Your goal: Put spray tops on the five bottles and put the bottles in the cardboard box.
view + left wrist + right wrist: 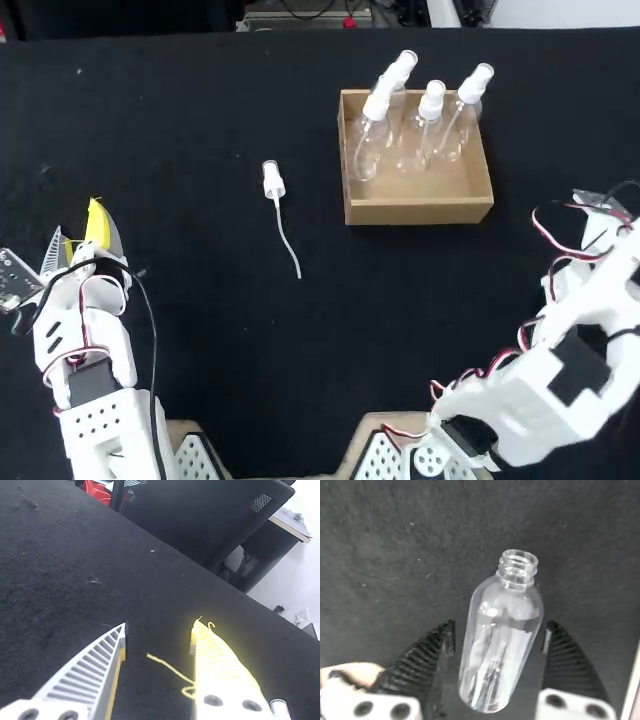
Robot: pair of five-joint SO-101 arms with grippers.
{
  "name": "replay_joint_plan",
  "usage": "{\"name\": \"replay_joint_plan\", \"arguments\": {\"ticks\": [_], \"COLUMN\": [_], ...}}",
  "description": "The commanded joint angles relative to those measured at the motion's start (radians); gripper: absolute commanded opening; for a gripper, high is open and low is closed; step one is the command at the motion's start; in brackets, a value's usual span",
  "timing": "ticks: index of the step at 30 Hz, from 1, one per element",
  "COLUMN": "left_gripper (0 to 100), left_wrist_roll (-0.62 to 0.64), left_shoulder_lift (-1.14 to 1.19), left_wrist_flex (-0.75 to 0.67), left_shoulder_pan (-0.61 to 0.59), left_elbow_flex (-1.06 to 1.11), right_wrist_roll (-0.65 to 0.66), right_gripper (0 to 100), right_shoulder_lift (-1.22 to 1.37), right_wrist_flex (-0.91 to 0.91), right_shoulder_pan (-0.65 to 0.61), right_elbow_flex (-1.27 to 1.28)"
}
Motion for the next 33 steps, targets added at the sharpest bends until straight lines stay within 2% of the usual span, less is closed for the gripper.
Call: {"name": "replay_joint_plan", "arguments": {"ticks": [1, 12, 16, 18, 19, 26, 28, 30, 33], "left_gripper": [20, 20, 20, 20, 20, 20, 20, 20, 20], "left_wrist_roll": [0.003, 0.003, 0.003, 0.003, 0.003, 0.003, 0.003, 0.003, 0.003], "left_shoulder_lift": [-0.011, -0.011, -0.011, -0.011, -0.011, -0.011, -0.011, -0.011, -0.011], "left_wrist_flex": [-0.025, -0.025, -0.025, -0.025, -0.025, -0.025, -0.025, -0.025, -0.025], "left_shoulder_pan": [0.013, 0.013, 0.013, 0.013, 0.013, 0.013, 0.013, 0.013, 0.013], "left_elbow_flex": [-0.012, -0.012, -0.012, -0.012, -0.012, -0.012, -0.012, -0.012, -0.012], "right_wrist_roll": [-0.029, -0.029, -0.029, -0.040, -0.052, -0.057, -0.071, -0.158, -0.229], "right_gripper": [25.1, 24.3, 10.0, 1.6, 0.8, 3.6, 3.5, 2.6, 1.5], "right_shoulder_lift": [0.053, 0.216, 0.226, 0.203, 0.183, -0.005, -0.051, -0.102, -0.194], "right_wrist_flex": [0.029, -0.055, -0.095, -0.091, -0.078, 0.097, 0.097, 0.061, -0.094], "right_shoulder_pan": [0.026, 0.029, 0.038, 0.052, 0.055, 0.069, 0.049, 0.046, 0.052], "right_elbow_flex": [-0.082, -0.084, -0.090, -0.114, -0.137, -0.352, -0.378, -0.378, -0.294]}}
